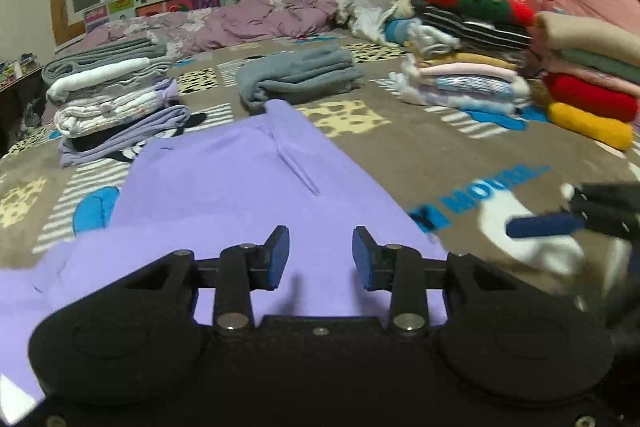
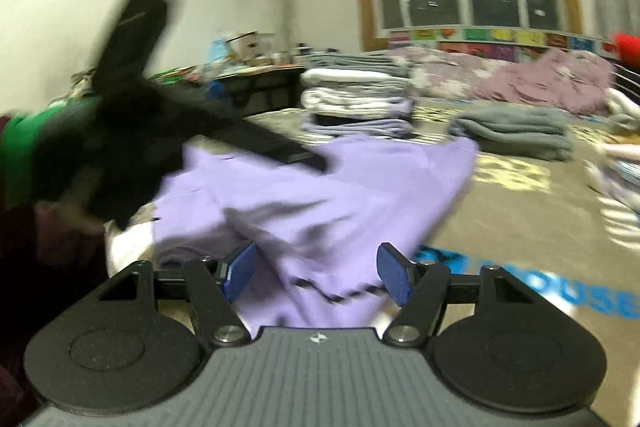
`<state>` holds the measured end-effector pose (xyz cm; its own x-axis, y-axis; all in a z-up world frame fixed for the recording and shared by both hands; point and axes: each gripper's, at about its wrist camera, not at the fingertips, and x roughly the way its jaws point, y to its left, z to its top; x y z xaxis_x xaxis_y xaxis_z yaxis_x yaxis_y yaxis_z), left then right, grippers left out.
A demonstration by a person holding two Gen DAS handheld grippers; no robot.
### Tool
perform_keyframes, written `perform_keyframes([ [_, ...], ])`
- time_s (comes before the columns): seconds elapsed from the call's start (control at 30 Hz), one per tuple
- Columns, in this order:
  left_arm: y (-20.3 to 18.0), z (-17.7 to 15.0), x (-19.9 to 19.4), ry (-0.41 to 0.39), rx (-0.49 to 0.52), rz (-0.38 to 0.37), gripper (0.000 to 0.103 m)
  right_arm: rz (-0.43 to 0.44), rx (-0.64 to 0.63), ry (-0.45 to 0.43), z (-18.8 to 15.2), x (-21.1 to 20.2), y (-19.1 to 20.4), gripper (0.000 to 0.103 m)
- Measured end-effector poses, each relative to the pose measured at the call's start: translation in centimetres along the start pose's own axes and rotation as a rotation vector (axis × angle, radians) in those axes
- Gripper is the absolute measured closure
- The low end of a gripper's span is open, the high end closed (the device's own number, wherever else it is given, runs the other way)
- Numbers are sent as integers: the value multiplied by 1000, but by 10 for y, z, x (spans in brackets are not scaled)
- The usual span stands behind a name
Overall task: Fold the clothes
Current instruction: 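Move both open grippers over the folded sweatshirt toward its sleeve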
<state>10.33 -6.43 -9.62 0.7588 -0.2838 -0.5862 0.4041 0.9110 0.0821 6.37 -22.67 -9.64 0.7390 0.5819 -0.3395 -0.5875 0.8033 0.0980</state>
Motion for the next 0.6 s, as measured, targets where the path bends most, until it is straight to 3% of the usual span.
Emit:
perform_keyframes([
  [0.13, -16, -28, -4, 28, 20, -31, 70, -38, -37, 22, -6, -10, -4, 43],
  [0.2, -23, -47, 1, -6, 49, 3, 70, -41, -36, 31, -7, -9, -5, 44],
  [0.37, -32, -47, -3, -18, 146, 39, 70, -116, -15, 78, -10, 5, -7, 53],
  [0.5, -17, -45, -18, -16, 66, -7, 69, -146, -30, 64, -13, 12, -6, 55],
  [0.53, -10, -45, -25, -20, 44, -12, 63, -140, -47, 55, -12, 13, -3, 55],
  [0.6, 14, -47, -35, -42, -69, 19, 63, -126, -78, 40, -11, 18, 6, 55],
])
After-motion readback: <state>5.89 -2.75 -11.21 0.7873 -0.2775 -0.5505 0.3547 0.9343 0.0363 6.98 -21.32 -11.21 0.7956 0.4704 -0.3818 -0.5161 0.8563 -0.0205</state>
